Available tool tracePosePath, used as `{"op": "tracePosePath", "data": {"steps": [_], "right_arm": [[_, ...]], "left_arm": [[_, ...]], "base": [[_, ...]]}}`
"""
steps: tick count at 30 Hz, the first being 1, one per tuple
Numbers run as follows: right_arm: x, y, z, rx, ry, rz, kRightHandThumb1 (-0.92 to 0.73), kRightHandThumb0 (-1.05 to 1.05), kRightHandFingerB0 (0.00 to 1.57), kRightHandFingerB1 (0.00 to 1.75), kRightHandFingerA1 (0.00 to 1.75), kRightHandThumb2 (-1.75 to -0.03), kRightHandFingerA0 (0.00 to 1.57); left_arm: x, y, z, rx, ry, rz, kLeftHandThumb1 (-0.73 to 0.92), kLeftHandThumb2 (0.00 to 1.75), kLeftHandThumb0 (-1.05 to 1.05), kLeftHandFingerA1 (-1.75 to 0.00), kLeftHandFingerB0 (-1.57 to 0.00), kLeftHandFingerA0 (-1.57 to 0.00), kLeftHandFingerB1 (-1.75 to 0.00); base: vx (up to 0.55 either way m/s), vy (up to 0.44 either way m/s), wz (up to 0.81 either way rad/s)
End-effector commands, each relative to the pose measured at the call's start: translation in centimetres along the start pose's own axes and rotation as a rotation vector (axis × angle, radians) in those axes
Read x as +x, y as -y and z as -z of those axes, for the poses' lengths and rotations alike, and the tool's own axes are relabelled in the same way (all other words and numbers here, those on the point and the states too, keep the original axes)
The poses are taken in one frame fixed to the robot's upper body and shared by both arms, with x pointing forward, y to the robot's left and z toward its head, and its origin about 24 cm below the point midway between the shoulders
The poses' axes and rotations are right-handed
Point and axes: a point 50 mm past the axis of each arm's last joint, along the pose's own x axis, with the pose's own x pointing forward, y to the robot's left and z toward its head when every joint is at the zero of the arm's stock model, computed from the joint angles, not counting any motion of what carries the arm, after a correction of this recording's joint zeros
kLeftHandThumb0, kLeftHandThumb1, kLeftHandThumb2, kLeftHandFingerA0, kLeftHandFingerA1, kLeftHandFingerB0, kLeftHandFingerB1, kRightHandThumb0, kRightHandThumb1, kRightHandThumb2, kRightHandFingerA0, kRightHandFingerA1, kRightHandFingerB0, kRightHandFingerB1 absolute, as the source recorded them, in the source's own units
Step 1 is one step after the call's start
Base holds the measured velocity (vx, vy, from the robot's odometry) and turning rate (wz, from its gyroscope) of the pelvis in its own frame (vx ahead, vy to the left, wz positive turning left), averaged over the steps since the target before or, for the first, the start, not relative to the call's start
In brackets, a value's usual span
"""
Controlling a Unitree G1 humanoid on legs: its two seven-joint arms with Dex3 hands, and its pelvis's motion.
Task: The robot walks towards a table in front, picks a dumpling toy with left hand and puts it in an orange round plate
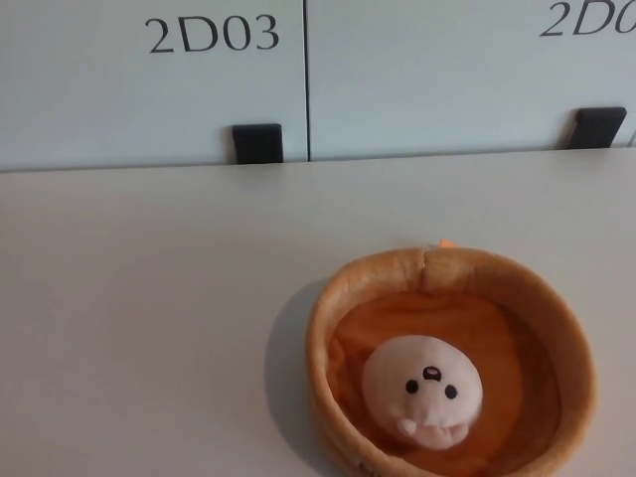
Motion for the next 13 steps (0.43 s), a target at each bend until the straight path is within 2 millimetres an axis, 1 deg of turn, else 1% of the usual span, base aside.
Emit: {"op": "tracePosePath", "data": {"steps": [1, 2, 3, 4, 5, 6, 9, 10, 11, 12, 13], "right_arm": [[0.0, 1.0, -1.0, -0.013, 0.07, 0.038, -0.62, -0.21, 0.3, 0.36, 0.53, -0.58, 0.67], [0.0, 1.1, -1.3, -0.005, 0.077, 0.039, -0.63, -0.19, 0.3, 0.36, 0.53, -0.58, 0.68], [-0.1, 1.2, -1.4, 0.001, 0.081, 0.04, -0.63, -0.19, 0.3, 0.36, 0.53, -0.58, 0.68], [0.0, 1.4, -1.7, 0.007, 0.086, 0.041, -0.63, -0.25, 0.28, 0.38, 0.52, -0.62, 0.64], [0.0, 1.6, -2.0, 0.011, 0.089, 0.041, -0.63, -0.25, 0.28, 0.38, 0.52, -0.62, 0.64], [0.1, 1.8, -2.2, 0.006, 0.092, 0.046, -0.64, -0.2, 0.28, 0.35, 0.48, -0.59, 0.64], [0.3, 2.4, -2.8, 0.01, 0.108, 0.064, -0.63, -0.18, 0.29, 0.37, 0.51, -0.58, 0.68], [0.5, 2.7, -3.1, 0.01, 0.115, 0.074, -0.63, -0.18, 0.29, 0.37, 0.5, -0.59, 0.68], [0.5, 2.8, -3.2, 0.006, 0.116, 0.077, -0.63, -0.18, 0.29, 0.37, 0.5, -0.59, 0.68], [0.7, 3.1, -3.4, 0.006, 0.12, 0.083, -0.63, -0.22, 0.29, 0.38, 0.5, -0.61, 0.67], [0.8, 3.2, -3.5, 0.007, 0.123, 0.086, -0.63, -0.22, 0.29, 0.38, 0.5, -0.61, 0.67]], "left_arm": [[0.4, -1.5, -1.4, 0.188, 0.025, -0.262, 0.53, 0.94, -0.58, -0.65, -0.35, -0.7, -0.5], [0.4, -1.6, -1.5, 0.184, 0.03, -0.268, 0.68, 0.62, -0.61, -0.49, -0.43, -0.77, -0.35], [0.4, -1.6, -1.6, 0.179, 0.03, -0.273, 0.68, 0.62, -0.61, -0.49, -0.43, -0.77, -0.35], [0.5, -1.9, -1.8, 0.175, 0.032, -0.281, 0.49, 0.9, -0.48, -0.69, -0.34, -0.79, -0.5], [0.6, -2.1, -2.1, 0.172, 0.033, -0.29, 0.49, 0.9, -0.48, -0.69, -0.34, -0.79, -0.5], [0.6, -2.3, -2.4, 0.166, 0.044, -0.295, 0.68, 0.61, -0.41, -0.55, -0.46, -0.92, -0.37], [0.6, -2.7, -3.1, 0.145, 0.07, -0.304, 0.67, 0.6, -0.36, -0.57, -0.45, -0.93, -0.37], [0.7, -2.9, -3.5, 0.142, 0.08, -0.305, 0.47, 0.87, -0.5, -0.69, -0.35, -0.81, -0.5], [0.7, -3.0, -3.6, 0.144, 0.083, -0.305, 0.47, 0.87, -0.5, -0.69, -0.35, -0.81, -0.5], [0.8, -3.1, -3.9, 0.151, 0.089, -0.309, 0.48, 0.89, -0.58, -0.67, -0.36, -0.78, -0.5], [0.8, -3.2, -4.1, 0.155, 0.092, -0.314, 0.48, 0.89, -0.58, -0.67, -0.36, -0.78, -0.5]], "base": [[0.0, 0.0, 0.0], [0.0, 0.0, 0.0], [0.0, 0.0, 0.0], [0.0, 0.0, 0.0], [0.0, 0.0, 0.0], [0.0, 0.0, 0.0], [0.0, 0.0, 0.0], [0.0, 0.0, 0.0], [0.0, 0.0, 0.0], [0.0, 0.0, 0.0], [0.0, 0.0, 0.0]]}}
